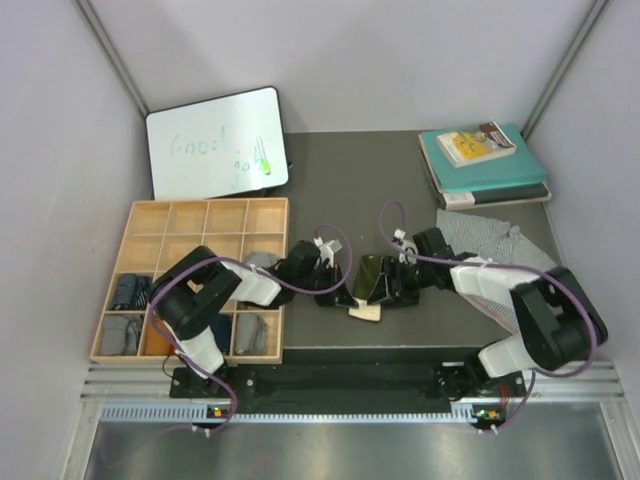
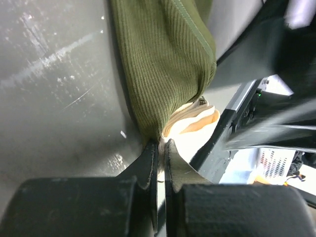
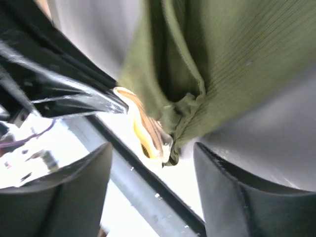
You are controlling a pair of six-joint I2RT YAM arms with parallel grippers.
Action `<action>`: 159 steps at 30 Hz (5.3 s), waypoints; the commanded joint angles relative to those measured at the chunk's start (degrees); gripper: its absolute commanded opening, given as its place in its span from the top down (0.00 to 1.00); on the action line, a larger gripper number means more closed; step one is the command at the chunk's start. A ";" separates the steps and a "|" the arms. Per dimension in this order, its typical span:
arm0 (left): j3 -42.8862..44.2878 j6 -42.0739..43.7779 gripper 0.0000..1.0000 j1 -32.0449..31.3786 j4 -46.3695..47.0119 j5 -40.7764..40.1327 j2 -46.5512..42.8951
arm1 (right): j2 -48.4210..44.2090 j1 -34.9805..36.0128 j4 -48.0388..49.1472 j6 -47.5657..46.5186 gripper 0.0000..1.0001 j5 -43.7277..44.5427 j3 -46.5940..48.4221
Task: Roll the underwear
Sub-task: Roll the underwear to the center of the board.
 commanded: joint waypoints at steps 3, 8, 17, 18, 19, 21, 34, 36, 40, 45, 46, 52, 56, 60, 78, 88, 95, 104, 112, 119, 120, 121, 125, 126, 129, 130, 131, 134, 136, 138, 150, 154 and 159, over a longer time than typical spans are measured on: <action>6.40 1.64 1.00 1.08 -22.57 0.24 -4.18 | -18.12 9.31 -2.27 -10.08 0.28 23.11 0.93; 11.15 5.77 1.00 2.66 -35.48 1.82 -4.45 | -25.97 24.09 4.84 -15.70 0.27 38.95 -3.35; 13.79 7.26 1.00 3.80 -42.36 5.25 -3.92 | -22.65 46.43 14.51 -24.14 0.28 56.53 -6.10; 13.88 7.18 1.00 3.89 -43.06 5.43 -3.92 | -21.59 47.83 14.87 -24.58 0.28 57.58 -6.01; 14.23 7.26 1.00 3.89 -43.41 5.69 -3.84 | -20.80 49.15 15.31 -25.46 0.28 59.85 -5.66; 14.41 7.44 1.00 3.89 -43.94 5.87 -3.66 | -18.08 52.41 17.24 -26.17 0.29 61.71 -5.57; 15.20 9.20 1.00 4.24 -46.67 7.19 -3.13 | -3.58 55.58 18.84 -27.14 0.56 66.29 -2.59; 15.03 9.11 1.00 4.24 -46.23 7.98 -3.04 | -2.08 55.58 18.22 -26.53 0.60 66.38 -1.97; 13.80 8.32 1.00 4.24 -44.30 9.29 -3.13 | 0.91 55.58 17.86 -26.08 0.75 66.12 -0.83; 9.93 4.46 0.85 4.86 -37.89 11.41 -4.80 | 1.09 54.62 12.87 -25.39 1.00 59.29 1.37; 7.93 3.67 0.78 5.21 -35.18 10.45 -6.54 | 0.57 53.92 11.81 -24.86 1.00 57.52 2.07; 0.88 0.15 0.41 8.02 -28.40 4.56 -16.82 | -4.18 46.98 4.07 -21.69 1.00 40.04 4.45; 0.52 2.60 0.41 7.94 -28.56 -1.84 -22.81 | -4.45 41.09 1.43 -21.51 1.00 29.40 6.20; -2.54 6.99 0.42 7.94 -24.10 -4.15 -28.60 | -1.99 33.90 0.29 -22.21 1.00 19.46 7.43; -14.15 8.41 0.41 3.81 11.95 6.04 -21.26 | 11.27 17.79 -1.64 -24.50 1.00 -6.39 13.41; -14.59 9.29 0.41 3.28 13.89 7.10 -15.00 | 14.80 12.87 -1.47 -25.03 1.00 -11.22 14.29; -15.39 8.49 0.43 2.14 16.26 8.33 -12.98 | 18.58 10.58 -1.30 -24.68 1.00 -13.77 15.43; -16.26 9.20 0.79 1.52 16.00 7.90 -9.82 | 20.08 8.12 0.02 -22.66 0.99 -15.18 15.79; -11.27 10.16 1.00 1.87 4.23 0.78 -9.02 | 13.05 7.51 2.13 -17.74 0.41 -11.50 11.58; -8.88 10.08 1.00 3.01 -0.44 -0.02 -6.83 | 1.02 7.33 5.03 -11.68 0.25 -4.73 3.67; -8.79 9.47 1.00 3.19 -0.27 0.07 -6.30 | -0.65 7.33 5.29 -10.97 0.24 -2.55 2.61; -8.79 9.11 1.00 3.36 -0.18 0.24 -5.34 | -3.28 7.33 5.56 -9.49 0.23 -1.31 0.86; -9.50 7.71 1.00 4.59 1.49 0.95 -3.40 | -7.07 7.33 9.67 -5.09 0.21 0.46 -3.45; -9.50 7.44 1.00 4.77 1.76 1.12 -2.96 | -7.34 7.33 11.69 -4.21 0.20 0.38 -5.20; -9.41 6.65 1.00 5.03 2.90 1.91 -1.55 | -6.30 7.33 16.36 -1.57 0.20 0.64 -6.97; -9.41 6.56 1.00 5.21 3.34 2.09 -0.94 | -5.77 7.50 17.33 -0.60 0.20 0.81 -7.15; -9.41 6.39 1.00 5.30 3.60 2.53 -0.67 | -5.24 7.94 18.47 -0.25 0.20 0.99 -7.33; -9.41 6.12 1.00 5.65 3.96 2.88 -0.23 | -3.05 8.99 20.85 0.63 0.20 2.57 -7.59; -9.32 6.12 1.00 5.91 3.96 2.97 -0.06 | -2.25 9.61 21.90 0.81 0.21 4.15 -7.85; -9.23 6.04 1.00 6.09 4.13 3.41 0.12 | -1.90 11.10 22.26 0.64 0.23 6.25 -8.12; -7.57 5.07 1.00 6.97 4.31 4.29 0.65 | 2.94 15.24 18.22 0.64 0.70 12.23 -5.84; -6.34 5.33 0.97 6.97 4.13 5.25 -0.40 | 2.94 15.15 12.87 2.04 1.00 16.98 -4.08; -2.30 9.09 0.58 7.06 -3.76 3.24 -5.66 | 3.02 13.75 6.54 3.45 1.00 16.91 -1.53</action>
